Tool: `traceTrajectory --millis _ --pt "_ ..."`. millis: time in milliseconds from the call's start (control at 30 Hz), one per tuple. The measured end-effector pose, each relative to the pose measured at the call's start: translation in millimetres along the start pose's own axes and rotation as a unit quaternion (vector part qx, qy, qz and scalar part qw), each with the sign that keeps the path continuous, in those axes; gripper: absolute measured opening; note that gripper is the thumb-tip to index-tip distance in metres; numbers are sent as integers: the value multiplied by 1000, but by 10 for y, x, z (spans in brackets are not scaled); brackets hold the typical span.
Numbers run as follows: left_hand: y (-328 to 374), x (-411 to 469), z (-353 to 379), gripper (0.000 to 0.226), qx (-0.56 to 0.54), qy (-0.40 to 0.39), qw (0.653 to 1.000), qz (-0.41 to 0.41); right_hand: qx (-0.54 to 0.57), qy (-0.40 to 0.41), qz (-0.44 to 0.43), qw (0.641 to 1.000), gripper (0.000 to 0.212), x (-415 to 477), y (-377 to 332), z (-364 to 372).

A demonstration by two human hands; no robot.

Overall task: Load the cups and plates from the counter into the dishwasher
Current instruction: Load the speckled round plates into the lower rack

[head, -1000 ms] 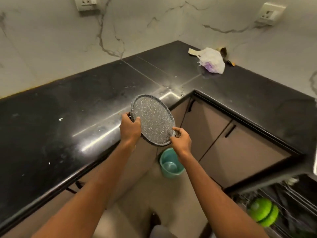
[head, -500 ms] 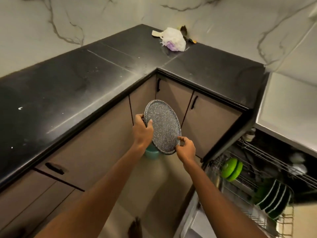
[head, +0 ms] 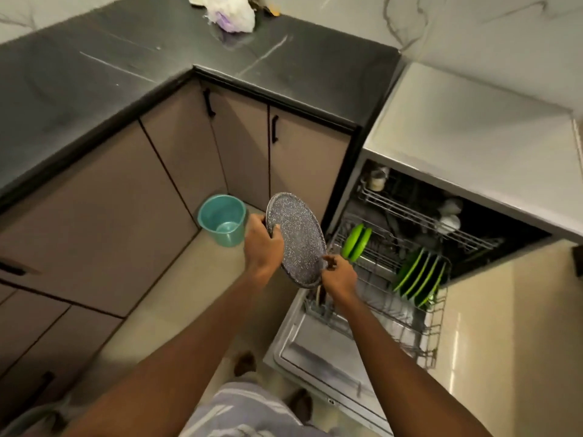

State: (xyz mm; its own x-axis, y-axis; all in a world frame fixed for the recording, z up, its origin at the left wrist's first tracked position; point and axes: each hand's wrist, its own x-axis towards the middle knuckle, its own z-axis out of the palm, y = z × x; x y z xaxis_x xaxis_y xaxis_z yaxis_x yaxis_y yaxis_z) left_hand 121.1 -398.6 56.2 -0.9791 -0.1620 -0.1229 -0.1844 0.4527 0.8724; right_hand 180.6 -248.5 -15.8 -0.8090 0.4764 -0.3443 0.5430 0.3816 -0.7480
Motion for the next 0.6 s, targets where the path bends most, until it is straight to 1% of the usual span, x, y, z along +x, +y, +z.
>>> traceTrajectory --millis 67,133,333,433,600 --pt "12 -127 211 16 24 -24 999 -1 21 11 27 999 24 -18 200 -187" --pt "-2 -206 377 17 47 -40 998 2 41 22 55 997 25 -43 374 -325" --pt "-105 -274 929 17 119 -98 988 13 57 59 138 987 27 -6 917 -653" --pt "-182 -230 1173 16 151 -120 981 18 56 76 149 984 20 100 1097 -698" --pt "-449 -33 1619 14 192 -163 967 44 80 96 190 974 25 374 1378 -626"
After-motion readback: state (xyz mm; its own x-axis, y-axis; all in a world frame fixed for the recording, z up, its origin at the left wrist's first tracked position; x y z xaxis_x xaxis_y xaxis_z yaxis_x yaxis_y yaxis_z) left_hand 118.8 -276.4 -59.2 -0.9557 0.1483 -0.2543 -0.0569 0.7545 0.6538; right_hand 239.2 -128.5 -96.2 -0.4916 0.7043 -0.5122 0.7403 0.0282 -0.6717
